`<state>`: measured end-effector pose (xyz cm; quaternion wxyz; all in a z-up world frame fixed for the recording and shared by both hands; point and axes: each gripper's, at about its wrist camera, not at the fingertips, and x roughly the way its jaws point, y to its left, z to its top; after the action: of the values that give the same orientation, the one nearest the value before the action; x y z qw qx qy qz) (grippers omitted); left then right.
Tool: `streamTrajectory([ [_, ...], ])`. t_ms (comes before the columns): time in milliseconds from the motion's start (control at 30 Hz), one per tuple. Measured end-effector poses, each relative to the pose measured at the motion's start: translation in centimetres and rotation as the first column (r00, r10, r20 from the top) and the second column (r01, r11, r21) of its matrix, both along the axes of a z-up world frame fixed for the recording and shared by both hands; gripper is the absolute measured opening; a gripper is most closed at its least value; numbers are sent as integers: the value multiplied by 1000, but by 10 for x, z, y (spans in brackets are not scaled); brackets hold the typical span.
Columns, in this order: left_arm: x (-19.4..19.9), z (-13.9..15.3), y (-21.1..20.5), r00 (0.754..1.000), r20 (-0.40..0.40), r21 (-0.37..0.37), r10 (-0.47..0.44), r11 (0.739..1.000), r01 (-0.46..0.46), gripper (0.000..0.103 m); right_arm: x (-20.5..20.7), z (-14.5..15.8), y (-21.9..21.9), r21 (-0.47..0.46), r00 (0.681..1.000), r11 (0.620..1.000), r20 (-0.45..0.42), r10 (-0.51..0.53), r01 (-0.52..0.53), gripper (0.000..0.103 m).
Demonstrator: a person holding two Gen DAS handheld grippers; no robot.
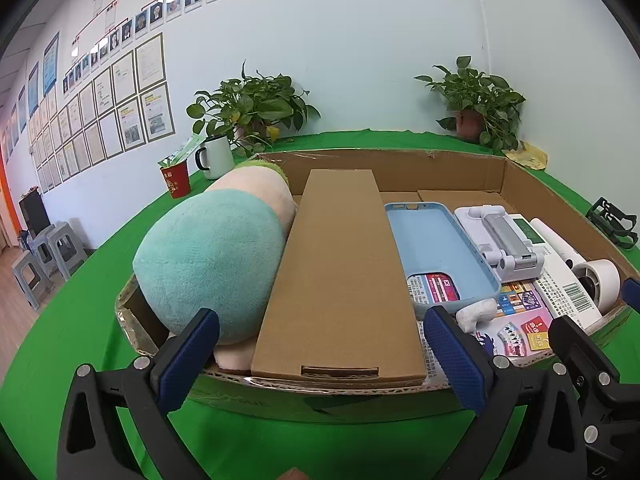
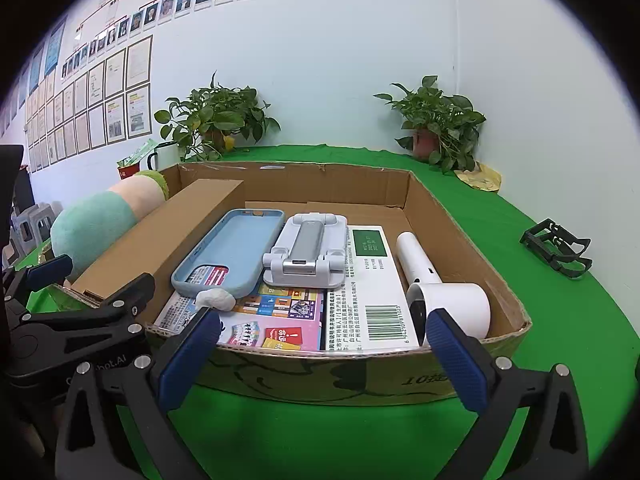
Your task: Organize objects
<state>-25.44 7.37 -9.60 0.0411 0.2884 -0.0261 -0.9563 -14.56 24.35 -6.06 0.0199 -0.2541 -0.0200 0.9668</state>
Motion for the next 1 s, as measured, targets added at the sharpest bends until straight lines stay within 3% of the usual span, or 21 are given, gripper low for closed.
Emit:
streamTrajectory([
  [1000,-2,-2,-1,1000,3,-2,7,1000,-7,103,-1,-1,0,11,1000,1000,3,-6,6,102],
])
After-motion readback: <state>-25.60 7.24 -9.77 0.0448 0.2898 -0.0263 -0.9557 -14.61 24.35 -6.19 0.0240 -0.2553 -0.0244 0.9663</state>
